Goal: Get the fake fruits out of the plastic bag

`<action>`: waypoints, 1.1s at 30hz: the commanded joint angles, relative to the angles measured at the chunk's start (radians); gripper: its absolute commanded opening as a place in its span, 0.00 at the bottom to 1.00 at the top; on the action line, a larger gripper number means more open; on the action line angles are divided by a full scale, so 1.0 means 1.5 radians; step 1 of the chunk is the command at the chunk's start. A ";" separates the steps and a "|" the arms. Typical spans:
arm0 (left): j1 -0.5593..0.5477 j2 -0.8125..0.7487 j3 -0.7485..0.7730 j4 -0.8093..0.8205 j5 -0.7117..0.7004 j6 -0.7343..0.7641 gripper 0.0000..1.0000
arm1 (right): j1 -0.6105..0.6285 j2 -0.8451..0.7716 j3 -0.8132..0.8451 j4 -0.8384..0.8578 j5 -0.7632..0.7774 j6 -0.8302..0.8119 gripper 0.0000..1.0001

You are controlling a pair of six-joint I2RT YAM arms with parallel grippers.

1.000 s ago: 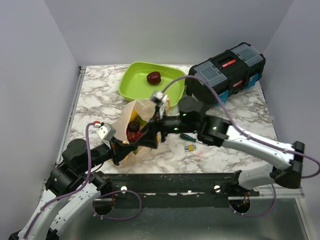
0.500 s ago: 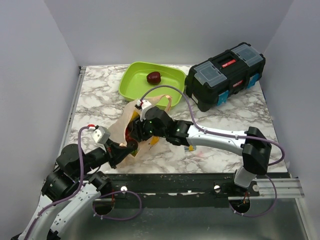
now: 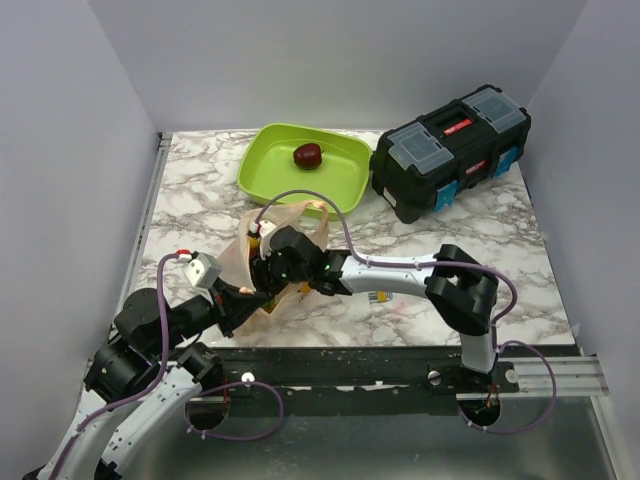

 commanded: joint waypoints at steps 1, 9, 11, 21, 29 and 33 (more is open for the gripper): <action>0.000 0.008 -0.005 0.010 -0.001 -0.004 0.00 | 0.004 0.028 0.008 0.087 -0.079 -0.024 0.61; 0.001 -0.017 -0.005 0.021 0.009 -0.004 0.00 | 0.009 0.069 0.025 0.086 -0.106 -0.019 0.67; 0.001 -0.022 0.004 0.022 0.017 -0.010 0.00 | 0.017 0.071 0.025 0.086 -0.110 -0.021 0.70; 0.001 -0.021 -0.015 0.066 0.053 -0.028 0.00 | 0.037 0.131 0.045 0.097 -0.128 -0.037 0.83; 0.001 -0.007 -0.024 0.054 0.035 -0.019 0.00 | 0.047 0.192 0.077 0.081 -0.098 -0.060 0.94; 0.000 -0.017 -0.025 0.049 0.015 -0.016 0.00 | 0.050 0.233 0.085 0.063 -0.032 -0.073 0.93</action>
